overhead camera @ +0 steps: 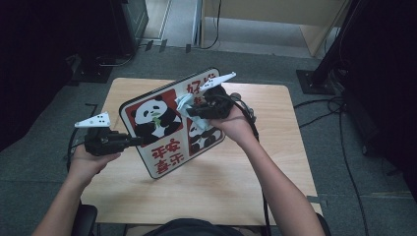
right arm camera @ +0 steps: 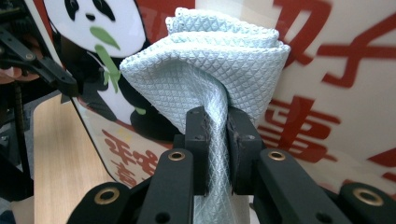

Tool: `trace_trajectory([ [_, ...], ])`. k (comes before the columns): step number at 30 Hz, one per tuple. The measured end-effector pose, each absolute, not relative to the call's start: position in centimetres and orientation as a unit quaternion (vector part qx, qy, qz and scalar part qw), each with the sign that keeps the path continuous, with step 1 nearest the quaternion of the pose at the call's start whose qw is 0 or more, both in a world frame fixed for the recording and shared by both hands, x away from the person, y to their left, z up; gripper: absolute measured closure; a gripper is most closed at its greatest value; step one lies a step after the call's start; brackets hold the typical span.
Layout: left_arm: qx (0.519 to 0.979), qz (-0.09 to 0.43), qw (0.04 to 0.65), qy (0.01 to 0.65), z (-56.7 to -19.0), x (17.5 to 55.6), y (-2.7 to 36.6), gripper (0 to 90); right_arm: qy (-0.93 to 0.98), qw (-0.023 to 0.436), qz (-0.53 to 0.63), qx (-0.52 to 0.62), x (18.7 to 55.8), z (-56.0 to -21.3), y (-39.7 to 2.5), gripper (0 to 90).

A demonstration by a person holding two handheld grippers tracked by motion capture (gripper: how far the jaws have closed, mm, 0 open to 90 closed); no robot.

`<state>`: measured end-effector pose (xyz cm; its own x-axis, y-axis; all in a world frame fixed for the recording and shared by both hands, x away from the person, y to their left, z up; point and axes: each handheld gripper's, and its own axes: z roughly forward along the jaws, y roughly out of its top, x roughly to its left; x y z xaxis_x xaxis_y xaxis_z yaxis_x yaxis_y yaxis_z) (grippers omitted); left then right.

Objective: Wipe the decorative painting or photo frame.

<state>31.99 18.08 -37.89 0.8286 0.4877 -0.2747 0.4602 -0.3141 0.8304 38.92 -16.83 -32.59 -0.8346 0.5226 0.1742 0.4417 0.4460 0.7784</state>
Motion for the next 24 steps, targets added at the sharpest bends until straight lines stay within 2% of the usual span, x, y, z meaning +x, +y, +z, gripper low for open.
trace_trajectory([
  [24, 0.811, 0.014, 0.507, 0.292, -37.9, 32.0, 18.1, 78.7, 0.85, 0.02, 0.437, 0.294, 37.5, -37.8, -17.2, 81.1],
])
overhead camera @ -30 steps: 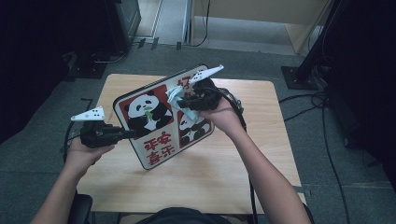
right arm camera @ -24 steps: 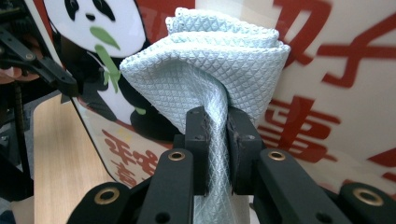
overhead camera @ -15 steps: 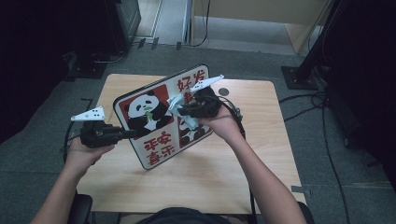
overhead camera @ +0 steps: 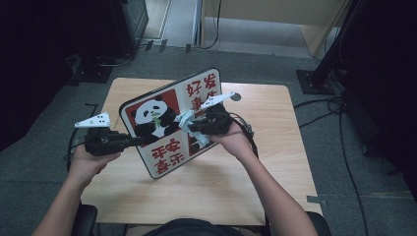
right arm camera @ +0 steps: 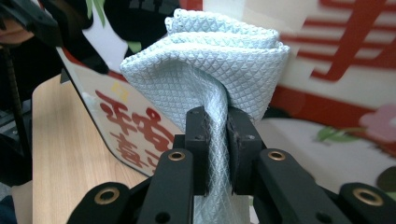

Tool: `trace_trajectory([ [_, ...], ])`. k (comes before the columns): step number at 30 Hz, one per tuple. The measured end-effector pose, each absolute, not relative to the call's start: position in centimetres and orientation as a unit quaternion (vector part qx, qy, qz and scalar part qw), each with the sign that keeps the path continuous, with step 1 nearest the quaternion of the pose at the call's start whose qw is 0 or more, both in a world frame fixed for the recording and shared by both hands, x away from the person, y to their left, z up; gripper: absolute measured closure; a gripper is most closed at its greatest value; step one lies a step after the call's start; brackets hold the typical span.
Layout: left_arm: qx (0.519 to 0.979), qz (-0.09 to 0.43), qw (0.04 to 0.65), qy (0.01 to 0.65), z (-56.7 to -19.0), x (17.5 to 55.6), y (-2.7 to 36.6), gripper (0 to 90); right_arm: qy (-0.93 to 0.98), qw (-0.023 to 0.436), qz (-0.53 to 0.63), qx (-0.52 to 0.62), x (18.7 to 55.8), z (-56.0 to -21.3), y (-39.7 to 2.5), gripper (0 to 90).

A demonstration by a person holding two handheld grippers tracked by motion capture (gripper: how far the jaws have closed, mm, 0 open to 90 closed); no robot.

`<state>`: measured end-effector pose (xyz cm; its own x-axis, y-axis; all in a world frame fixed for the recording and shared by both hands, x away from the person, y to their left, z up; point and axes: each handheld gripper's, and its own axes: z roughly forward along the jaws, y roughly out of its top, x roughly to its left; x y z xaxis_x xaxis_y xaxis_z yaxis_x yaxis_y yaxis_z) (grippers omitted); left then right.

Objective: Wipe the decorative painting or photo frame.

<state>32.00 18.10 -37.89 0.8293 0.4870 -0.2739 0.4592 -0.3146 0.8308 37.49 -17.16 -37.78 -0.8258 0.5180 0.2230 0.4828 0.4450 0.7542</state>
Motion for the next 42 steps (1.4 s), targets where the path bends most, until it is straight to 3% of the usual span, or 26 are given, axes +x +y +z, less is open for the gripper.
trace_trajectory([
  [42, 0.81, 0.014, 0.508, 0.292, -37.9, 32.0, 18.1, 78.7, 0.859, -0.015, 0.402, 0.315, 35.3, -47.6, -18.2, 80.9],
])
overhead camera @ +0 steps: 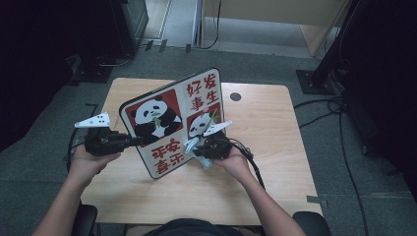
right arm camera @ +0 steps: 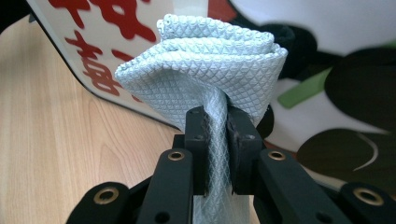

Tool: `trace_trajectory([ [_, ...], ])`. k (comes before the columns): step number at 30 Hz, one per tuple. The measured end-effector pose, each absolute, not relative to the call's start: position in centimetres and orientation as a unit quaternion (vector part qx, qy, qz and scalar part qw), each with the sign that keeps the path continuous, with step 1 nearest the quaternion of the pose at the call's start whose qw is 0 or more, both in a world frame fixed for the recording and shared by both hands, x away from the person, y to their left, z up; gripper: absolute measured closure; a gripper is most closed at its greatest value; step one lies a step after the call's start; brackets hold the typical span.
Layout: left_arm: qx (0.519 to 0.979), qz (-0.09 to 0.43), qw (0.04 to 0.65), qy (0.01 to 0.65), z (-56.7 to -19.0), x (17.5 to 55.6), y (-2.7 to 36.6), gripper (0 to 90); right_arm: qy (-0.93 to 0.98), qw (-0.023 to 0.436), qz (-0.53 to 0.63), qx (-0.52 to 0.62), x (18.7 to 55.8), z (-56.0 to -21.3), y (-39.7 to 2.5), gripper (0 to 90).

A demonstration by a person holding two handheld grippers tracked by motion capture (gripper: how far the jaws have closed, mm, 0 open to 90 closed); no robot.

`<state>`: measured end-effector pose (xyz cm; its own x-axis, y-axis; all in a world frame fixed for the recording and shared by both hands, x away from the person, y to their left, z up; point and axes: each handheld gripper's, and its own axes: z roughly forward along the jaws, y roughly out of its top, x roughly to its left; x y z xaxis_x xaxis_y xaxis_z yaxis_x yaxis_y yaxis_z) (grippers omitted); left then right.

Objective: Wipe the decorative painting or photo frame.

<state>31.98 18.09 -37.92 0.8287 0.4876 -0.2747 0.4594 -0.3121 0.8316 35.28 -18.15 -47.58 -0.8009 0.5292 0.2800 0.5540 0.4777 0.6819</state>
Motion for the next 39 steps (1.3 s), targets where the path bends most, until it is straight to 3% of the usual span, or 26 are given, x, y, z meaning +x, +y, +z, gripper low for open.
trace_trajectory([
  [12, 0.809, 0.013, 0.509, 0.293, -37.9, 32.0, 18.1, 78.6, -0.864, 0.032, -0.385, -0.323, 35.0, -49.9, -18.4, 81.0],
  [24, 0.809, 0.012, 0.509, 0.294, -37.9, 32.0, 18.1, 78.5, -0.865, 0.035, -0.383, -0.321, 35.0, -48.9, -18.7, 81.2],
  [39, 0.808, 0.01, 0.51, 0.296, -37.9, 32.0, 18.1, 78.4, -0.858, 0.01, -0.416, -0.301, 36.0, -41.5, -18.7, 81.2],
])
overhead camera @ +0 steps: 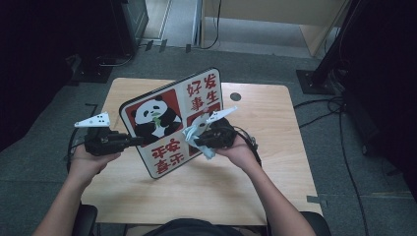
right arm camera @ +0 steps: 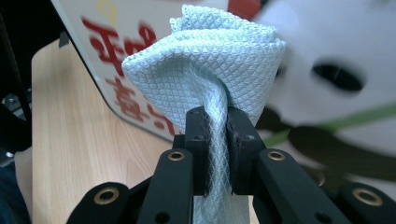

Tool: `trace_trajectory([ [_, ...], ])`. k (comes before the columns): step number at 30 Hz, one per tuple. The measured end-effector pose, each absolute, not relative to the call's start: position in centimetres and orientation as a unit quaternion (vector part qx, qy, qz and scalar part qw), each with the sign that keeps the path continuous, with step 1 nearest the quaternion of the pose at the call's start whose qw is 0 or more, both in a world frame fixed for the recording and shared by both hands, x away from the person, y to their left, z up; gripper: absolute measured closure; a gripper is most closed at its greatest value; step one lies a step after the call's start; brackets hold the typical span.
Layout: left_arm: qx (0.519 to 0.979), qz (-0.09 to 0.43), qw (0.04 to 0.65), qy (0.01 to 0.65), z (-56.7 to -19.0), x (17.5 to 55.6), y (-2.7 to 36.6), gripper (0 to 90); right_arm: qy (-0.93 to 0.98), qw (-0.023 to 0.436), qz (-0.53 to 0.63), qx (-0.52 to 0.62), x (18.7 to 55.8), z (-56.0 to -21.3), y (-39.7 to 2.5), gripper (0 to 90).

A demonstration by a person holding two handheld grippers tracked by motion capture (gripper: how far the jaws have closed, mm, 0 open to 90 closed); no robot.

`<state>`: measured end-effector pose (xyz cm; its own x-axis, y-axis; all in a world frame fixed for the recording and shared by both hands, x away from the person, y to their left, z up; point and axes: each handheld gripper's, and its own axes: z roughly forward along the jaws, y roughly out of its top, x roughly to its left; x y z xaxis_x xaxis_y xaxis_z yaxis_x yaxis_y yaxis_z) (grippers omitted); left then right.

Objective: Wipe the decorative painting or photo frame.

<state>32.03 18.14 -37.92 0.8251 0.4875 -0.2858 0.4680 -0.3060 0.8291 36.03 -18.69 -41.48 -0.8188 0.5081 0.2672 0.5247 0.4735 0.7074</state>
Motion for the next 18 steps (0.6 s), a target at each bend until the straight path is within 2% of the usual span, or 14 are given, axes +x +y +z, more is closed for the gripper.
trace_trajectory([
  [18, 0.807, 0.011, 0.51, 0.296, -37.9, 32.0, 18.1, 78.5, -0.861, -0.051, -0.446, -0.241, 38.3, -29.5, -16.0, 81.1],
])
